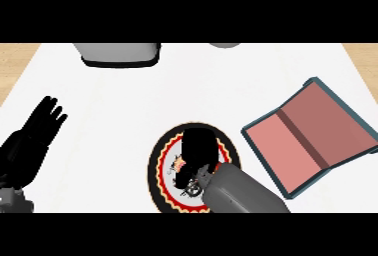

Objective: Pick the cupcake from the plate and place it in the cardboard box

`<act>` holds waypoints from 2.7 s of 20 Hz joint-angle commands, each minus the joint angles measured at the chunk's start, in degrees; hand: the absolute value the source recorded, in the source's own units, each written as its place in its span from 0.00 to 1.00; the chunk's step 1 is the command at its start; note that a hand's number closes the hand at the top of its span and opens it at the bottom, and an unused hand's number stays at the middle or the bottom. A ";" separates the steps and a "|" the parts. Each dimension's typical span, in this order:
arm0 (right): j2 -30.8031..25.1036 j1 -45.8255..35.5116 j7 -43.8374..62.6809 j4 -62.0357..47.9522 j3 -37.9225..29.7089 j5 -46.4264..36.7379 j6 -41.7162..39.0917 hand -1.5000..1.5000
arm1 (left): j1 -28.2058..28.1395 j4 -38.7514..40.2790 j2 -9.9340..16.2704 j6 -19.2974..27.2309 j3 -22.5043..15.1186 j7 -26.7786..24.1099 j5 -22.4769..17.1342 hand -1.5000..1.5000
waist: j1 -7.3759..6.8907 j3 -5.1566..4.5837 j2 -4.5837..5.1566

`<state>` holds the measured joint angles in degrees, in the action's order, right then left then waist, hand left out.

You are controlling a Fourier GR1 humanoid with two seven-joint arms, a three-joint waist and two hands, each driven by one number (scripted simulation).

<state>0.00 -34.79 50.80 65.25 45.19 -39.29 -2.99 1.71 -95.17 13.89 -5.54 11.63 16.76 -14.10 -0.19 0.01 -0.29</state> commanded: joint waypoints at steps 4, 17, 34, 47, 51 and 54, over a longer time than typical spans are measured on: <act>-0.01 -0.49 15.45 12.22 4.26 -7.04 0.29 1.00 | 1.55 4.75 0.41 -0.90 1.07 -3.50 1.28 0.50 | 0.57 -0.05 0.10; -0.05 -12.06 28.45 35.00 -3.17 -21.64 -11.28 1.00 | -1.58 -0.40 -1.43 0.94 -0.44 -0.51 1.97 0.50 | 1.48 -0.03 -0.69; -8.14 -7.65 17.01 44.00 -24.88 -26.79 -26.10 1.00 | 0.22 2.68 -2.54 1.48 -0.38 -2.85 3.19 0.50 | 1.48 -0.05 0.03; -7.99 5.35 -1.05 32.86 -31.57 -31.22 -7.42 1.00 | -1.32 -2.95 -1.81 -0.25 0.04 1.35 1.27 0.50 | -0.48 0.01 0.40; -9.60 9.29 -6.04 32.12 -37.46 -23.67 -9.84 1.00 | 2.53 -0.01 -0.75 -0.35 0.83 2.78 0.78 0.50 | 0.09 0.01 0.39; -8.75 13.89 -3.62 29.67 -39.44 -24.30 -7.67 1.00 | -1.19 2.81 -1.94 -1.95 1.04 -4.53 2.14 0.50 | 0.12 -0.02 0.46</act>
<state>-8.54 -24.11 47.76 98.95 9.73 -65.02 -13.06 1.89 -95.33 11.92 -5.74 11.78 16.62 -12.10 -0.10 0.01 0.06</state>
